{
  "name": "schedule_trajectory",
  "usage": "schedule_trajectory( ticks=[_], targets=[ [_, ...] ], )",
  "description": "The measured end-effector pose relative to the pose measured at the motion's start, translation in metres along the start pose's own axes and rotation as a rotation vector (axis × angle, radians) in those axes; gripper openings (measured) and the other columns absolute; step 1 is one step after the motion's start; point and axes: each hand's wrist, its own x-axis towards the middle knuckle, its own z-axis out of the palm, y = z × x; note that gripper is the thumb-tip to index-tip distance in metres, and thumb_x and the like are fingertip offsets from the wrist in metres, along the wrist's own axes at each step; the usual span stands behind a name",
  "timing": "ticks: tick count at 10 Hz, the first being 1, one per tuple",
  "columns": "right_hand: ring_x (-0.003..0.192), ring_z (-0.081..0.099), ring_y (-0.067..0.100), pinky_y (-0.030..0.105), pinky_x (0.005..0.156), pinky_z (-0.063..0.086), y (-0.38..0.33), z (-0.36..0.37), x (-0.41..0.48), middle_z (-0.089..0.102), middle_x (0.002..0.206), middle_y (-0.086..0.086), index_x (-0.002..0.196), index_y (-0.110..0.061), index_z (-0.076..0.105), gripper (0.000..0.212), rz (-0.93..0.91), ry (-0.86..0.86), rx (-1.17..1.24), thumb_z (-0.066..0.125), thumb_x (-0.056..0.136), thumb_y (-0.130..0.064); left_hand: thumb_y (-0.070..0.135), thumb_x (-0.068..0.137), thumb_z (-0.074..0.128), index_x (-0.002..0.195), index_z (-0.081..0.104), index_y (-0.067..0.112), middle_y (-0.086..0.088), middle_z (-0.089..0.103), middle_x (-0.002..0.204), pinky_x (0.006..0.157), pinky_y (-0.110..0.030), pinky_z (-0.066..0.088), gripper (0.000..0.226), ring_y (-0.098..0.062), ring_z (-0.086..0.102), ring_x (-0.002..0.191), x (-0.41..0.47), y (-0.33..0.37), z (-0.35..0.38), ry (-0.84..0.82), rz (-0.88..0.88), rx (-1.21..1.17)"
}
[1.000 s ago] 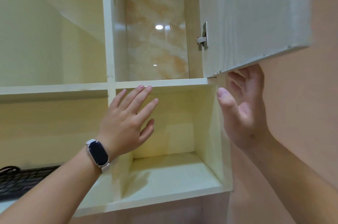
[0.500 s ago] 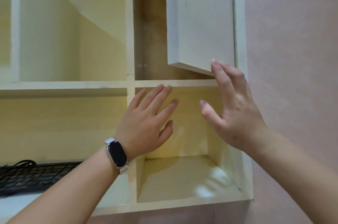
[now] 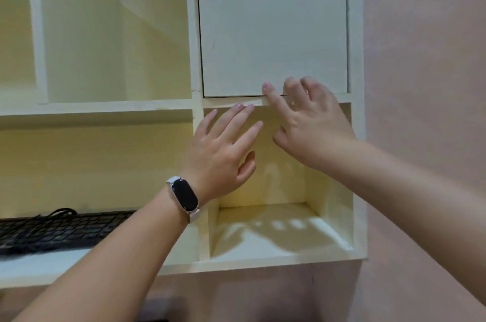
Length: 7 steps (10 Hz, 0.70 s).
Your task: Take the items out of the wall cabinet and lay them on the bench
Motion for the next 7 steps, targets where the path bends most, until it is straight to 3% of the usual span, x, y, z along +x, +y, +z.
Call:
schedule_trajectory(
  ticks=[3, 5, 7],
  targets=[
    [0.135, 0.023, 0.033, 0.046, 0.109, 0.029, -0.006, -0.027, 0.003, 0.027, 0.146, 0.009, 0.153, -0.027, 0.011, 0.077, 0.033, -0.196, 0.052, 0.047, 0.087, -0.040, 0.033, 0.079, 0.059, 0.130, 0.059, 0.016, -0.012, 0.046, 0.146, 0.111, -0.050, 0.030, 0.054, -0.027, 0.039, 0.138, 0.002, 0.010, -0.021, -0.114, -0.074, -0.084],
    [0.140, 0.023, 0.029, 0.043, 0.113, 0.022, -0.013, -0.048, -0.023, 0.024, 0.155, 0.008, 0.150, -0.026, 0.026, 0.066, 0.078, -0.216, 0.226, 0.045, 0.090, -0.050, 0.033, 0.081, 0.057, 0.128, 0.060, 0.015, -0.011, 0.052, 0.140, 0.110, -0.048, 0.032, 0.051, -0.028, 0.045, 0.133, -0.013, 0.028, -0.051, -0.091, -0.138, -0.165],
    [0.129, 0.043, 0.033, 0.046, 0.104, 0.033, -0.031, -0.056, -0.072, 0.049, 0.141, 0.012, 0.135, -0.018, 0.053, 0.060, 0.120, -0.087, 0.444, 0.042, 0.086, -0.051, 0.036, 0.084, 0.055, 0.128, 0.060, 0.015, -0.009, 0.052, 0.139, 0.110, -0.048, 0.030, 0.049, -0.027, 0.045, 0.133, -0.038, 0.040, -0.079, -0.100, -0.223, -0.229]
  ],
)
